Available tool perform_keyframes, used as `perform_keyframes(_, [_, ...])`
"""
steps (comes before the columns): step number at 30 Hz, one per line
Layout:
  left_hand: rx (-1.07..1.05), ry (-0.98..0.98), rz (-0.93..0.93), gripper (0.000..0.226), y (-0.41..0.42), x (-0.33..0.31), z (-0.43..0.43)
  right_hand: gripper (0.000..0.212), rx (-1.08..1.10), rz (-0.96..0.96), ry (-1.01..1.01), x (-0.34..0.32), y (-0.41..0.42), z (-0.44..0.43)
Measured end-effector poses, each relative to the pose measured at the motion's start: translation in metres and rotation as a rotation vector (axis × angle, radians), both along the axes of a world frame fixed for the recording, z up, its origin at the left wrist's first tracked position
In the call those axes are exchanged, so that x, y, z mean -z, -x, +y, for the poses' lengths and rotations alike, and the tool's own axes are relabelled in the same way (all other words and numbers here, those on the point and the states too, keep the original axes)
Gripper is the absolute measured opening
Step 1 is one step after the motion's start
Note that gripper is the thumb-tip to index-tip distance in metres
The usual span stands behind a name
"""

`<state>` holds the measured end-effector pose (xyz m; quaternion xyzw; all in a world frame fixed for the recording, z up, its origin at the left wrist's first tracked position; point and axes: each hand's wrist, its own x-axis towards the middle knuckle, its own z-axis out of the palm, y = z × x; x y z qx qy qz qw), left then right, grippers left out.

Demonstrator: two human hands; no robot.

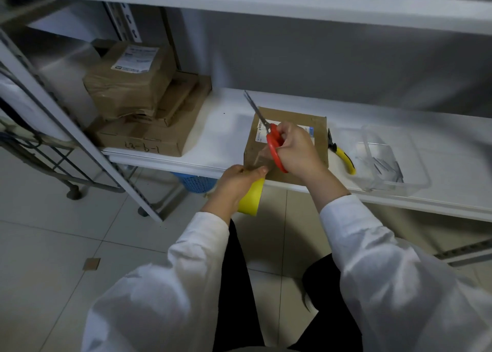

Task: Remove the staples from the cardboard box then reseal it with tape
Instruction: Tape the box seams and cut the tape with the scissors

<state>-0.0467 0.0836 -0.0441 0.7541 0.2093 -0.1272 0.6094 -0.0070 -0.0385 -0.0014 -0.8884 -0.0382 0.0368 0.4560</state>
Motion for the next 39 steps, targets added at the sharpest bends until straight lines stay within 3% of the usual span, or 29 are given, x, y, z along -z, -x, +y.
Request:
perform_keyframes(3, [-0.05, -0.077, -0.081, 0.044, 0.0, -0.001, -0.001, 0.023, 0.023, 0.003, 0.049, 0.003, -0.008, 0.001])
perform_keyframes(7, [-0.089, -0.123, -0.1, 0.03, -0.004, 0.0, -0.001, 0.033, 0.009, 0.025, 0.105, 0.008, -0.016, 0.003])
perform_keyframes(16, [-0.256, -0.086, -0.09, 0.009, -0.023, 0.0, -0.004, 0.033, 0.072, -0.036, 0.194, 0.017, -0.022, 0.011])
perform_keyframes(24, [-0.253, -0.176, -0.08, 0.028, -0.03, 0.005, -0.008, 0.037, 0.086, -0.04, 0.282, 0.021, -0.026, 0.014])
perform_keyframes(29, [-0.252, -0.187, -0.071, 0.027, -0.03, 0.006, -0.009, 0.036, 0.107, -0.081, 0.299, 0.027, -0.024, 0.016])
perform_keyframes(32, [-0.253, -0.135, -0.034, 0.021, -0.031, 0.006, -0.006, 0.036, 0.141, -0.119, 0.314, 0.031, -0.021, 0.017])
perform_keyframes(39, [-0.318, 0.001, 0.069, 0.031, -0.034, 0.003, -0.006, 0.047, 0.248, -0.142, 0.339, 0.028, -0.021, 0.01])
